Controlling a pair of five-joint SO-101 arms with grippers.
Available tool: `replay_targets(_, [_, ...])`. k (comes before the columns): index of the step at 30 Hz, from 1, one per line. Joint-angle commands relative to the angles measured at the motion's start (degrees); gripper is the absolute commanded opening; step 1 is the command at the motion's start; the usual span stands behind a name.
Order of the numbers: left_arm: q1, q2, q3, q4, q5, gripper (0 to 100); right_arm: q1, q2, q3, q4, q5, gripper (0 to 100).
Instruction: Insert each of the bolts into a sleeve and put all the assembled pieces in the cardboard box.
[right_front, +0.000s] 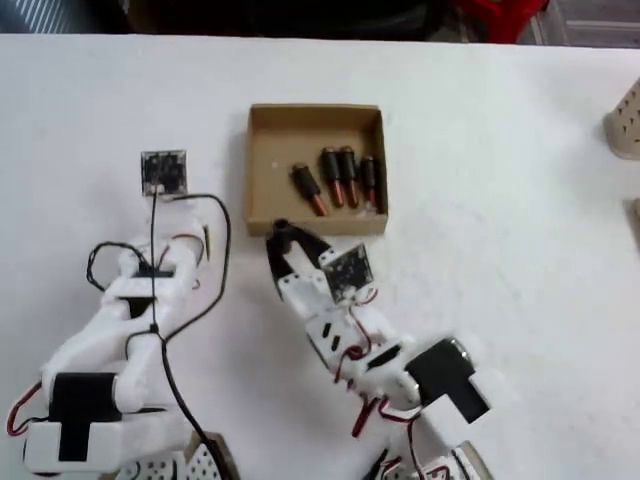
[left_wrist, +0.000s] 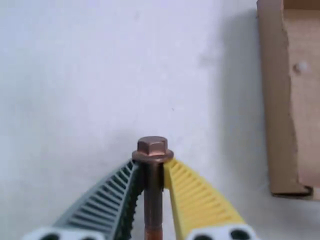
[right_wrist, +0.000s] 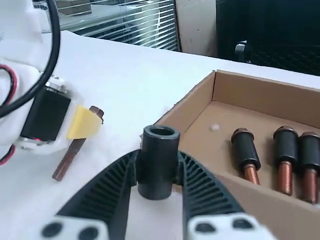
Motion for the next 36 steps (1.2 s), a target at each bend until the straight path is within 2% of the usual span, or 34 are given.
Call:
replay_targets(1, [-0.3, -2.3, -0.3, -2.0, 0.5, 2, 0.7, -0.5, 3.5, -5.4, -0.4, 1.5])
replay_targets(10, [0.7, -2.8, -0.1, -2.0, 0.5, 2, 0.6, -0.5, 13.6, -15.8, -0.4, 1.5])
replay_targets(19, [1.7, -3.0, -0.4, -2.1, 0.5, 2, 1.8, 0.0, 13.8, -16.6, -0.4, 1.6])
replay_targets(25, [2.5, -10.3, 5.0, -13.3, 0.7, 2, 1.8, 0.0, 13.8, -16.5, -0.4, 1.6])
replay_targets(31, [7.3, -19.1, 12.4, -24.6, 6.9, 2, 1.7, 0.0, 13.4, -14.0, -0.4, 1.6])
replay_targets(36, [9.7, -25.6, 16.0, -29.7, 7.2, 2, 0.5, 0.0, 13.4, -13.4, -0.4, 1.6])
